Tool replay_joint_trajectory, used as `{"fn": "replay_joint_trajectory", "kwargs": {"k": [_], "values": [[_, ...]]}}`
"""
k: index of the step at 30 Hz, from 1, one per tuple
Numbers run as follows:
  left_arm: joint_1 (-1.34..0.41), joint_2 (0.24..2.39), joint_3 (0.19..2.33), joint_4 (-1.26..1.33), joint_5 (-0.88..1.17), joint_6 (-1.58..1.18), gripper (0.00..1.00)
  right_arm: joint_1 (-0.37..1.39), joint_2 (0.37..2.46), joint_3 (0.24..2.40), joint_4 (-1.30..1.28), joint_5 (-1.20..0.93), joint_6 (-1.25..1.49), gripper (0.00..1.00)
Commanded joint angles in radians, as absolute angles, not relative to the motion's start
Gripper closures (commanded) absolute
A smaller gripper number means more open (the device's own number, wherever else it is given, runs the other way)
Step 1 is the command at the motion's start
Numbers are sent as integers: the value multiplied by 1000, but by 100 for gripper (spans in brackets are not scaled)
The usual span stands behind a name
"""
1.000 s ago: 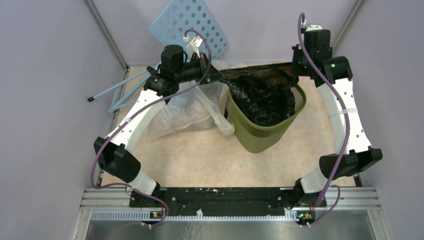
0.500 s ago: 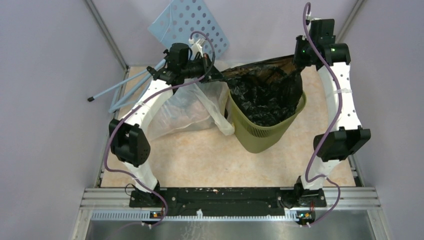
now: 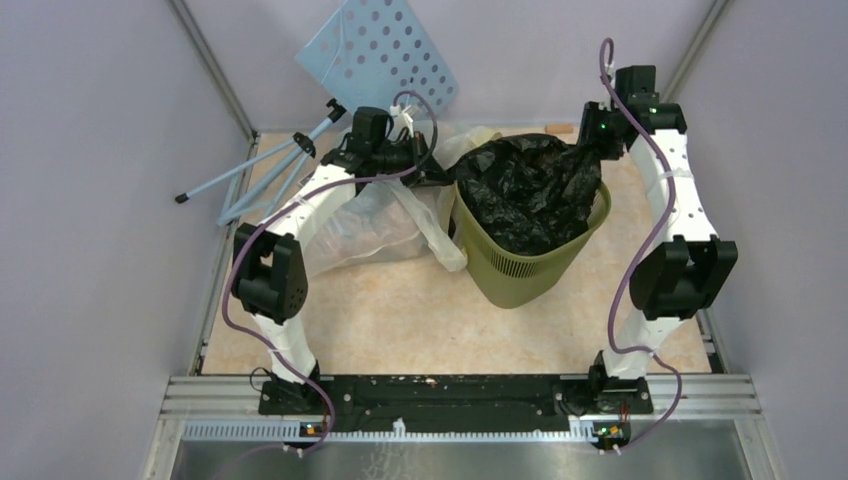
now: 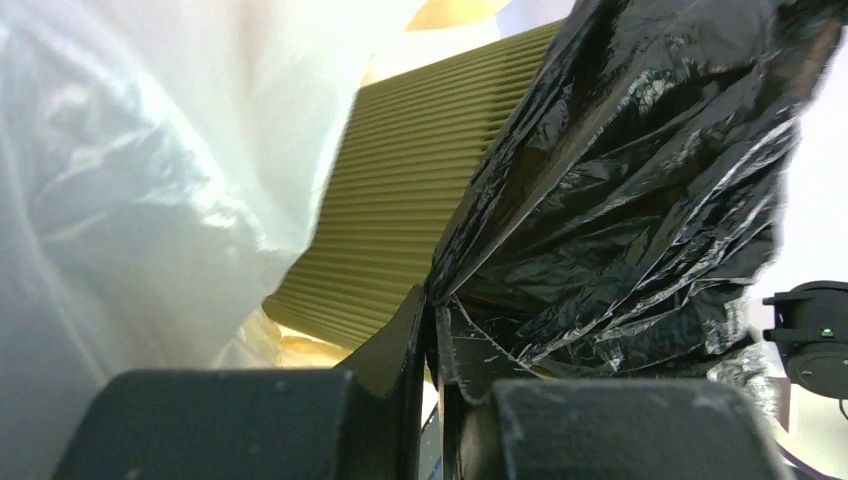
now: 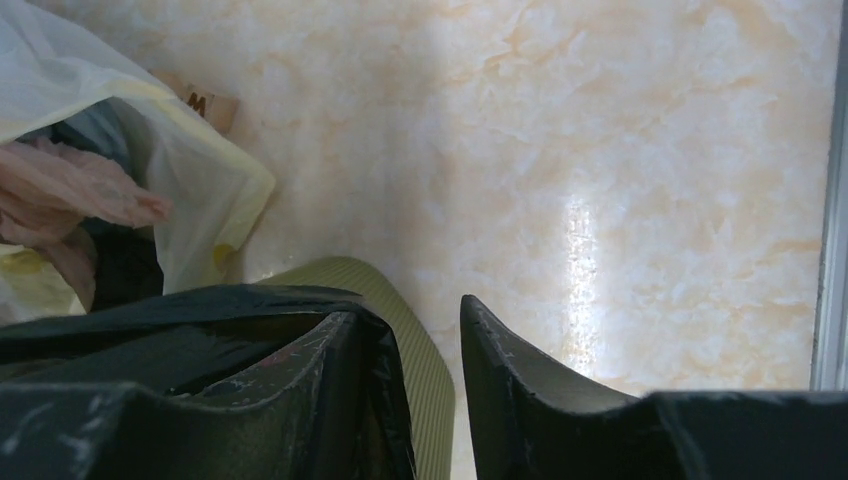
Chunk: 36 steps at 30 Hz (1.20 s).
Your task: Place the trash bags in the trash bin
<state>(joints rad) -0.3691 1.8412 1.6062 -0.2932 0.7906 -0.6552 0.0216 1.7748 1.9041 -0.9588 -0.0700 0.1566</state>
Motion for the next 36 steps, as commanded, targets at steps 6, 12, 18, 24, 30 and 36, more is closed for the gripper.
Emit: {"fn": "replay_joint_trajectory", "kwargs": {"k": [6,12,18,24,30,36], "values": [[-374,1749,1502,-206,830,-664,88,-60,1630,1917,-987,-83,177,45],[-377,1726,1472,-186,837,-670,84,-60,1538,1853,-972,-115,211,36],[-383,1705,1430,-161,840,-676,84,-61,1402,1646,-859,-126,297,35],[-393,1697,1403,-150,843,-675,85,-88,1315,1493,-800,-91,331,41],[-400,1706,1371,-76,883,-712,85,-111,1298,1397,-733,-159,383,40],[-400,1692,1396,-117,894,-686,84,-127,1279,1439,-762,-108,378,29]]}}
